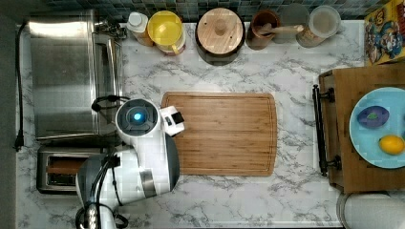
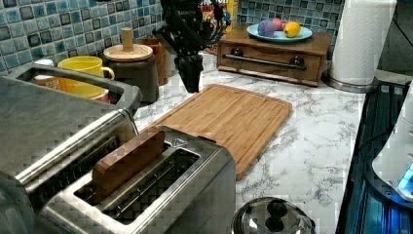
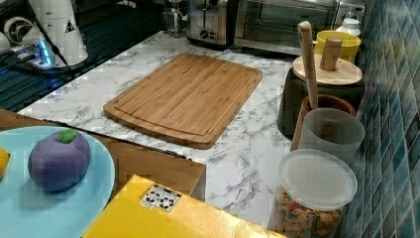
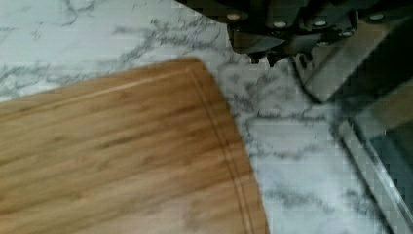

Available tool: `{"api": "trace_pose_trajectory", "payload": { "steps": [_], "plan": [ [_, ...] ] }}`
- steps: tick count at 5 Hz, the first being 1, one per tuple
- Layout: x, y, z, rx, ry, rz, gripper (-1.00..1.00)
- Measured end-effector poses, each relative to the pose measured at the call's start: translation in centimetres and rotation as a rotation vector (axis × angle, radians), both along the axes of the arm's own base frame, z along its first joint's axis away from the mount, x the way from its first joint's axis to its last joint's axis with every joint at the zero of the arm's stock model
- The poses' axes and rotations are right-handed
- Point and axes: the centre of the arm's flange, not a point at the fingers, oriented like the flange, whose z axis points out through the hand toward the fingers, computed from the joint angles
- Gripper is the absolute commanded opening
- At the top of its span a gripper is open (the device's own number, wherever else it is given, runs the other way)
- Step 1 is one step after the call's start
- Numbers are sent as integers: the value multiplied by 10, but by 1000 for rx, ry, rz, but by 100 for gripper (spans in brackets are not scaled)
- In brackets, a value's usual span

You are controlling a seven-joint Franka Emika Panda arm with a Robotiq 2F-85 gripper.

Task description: Turn on the toaster.

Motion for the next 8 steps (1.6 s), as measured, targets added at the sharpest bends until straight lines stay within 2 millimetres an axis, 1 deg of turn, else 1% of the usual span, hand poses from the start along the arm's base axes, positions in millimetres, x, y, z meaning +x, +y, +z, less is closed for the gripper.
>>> {"api": "trace_pose_trajectory", "payload": {
  "steps": [1, 2, 3, 4, 5, 6, 7, 8],
  "plan": [
    [-23, 10, 6, 0, -9, 36, -100],
    [-31, 13, 20, 5, -49, 62, -100],
    [-35, 16, 34, 67, -77, 119, -100],
    [-34, 24, 31, 87, -71, 193, -100],
    [-39, 39, 11, 91, -37, 269, -100],
    [-50, 57, -4, 122, 5, 298, -100],
    [-56, 71, -3, 158, -37, 286, -100],
    [-56, 75, 5, 161, -85, 288, -100]
  ]
}}
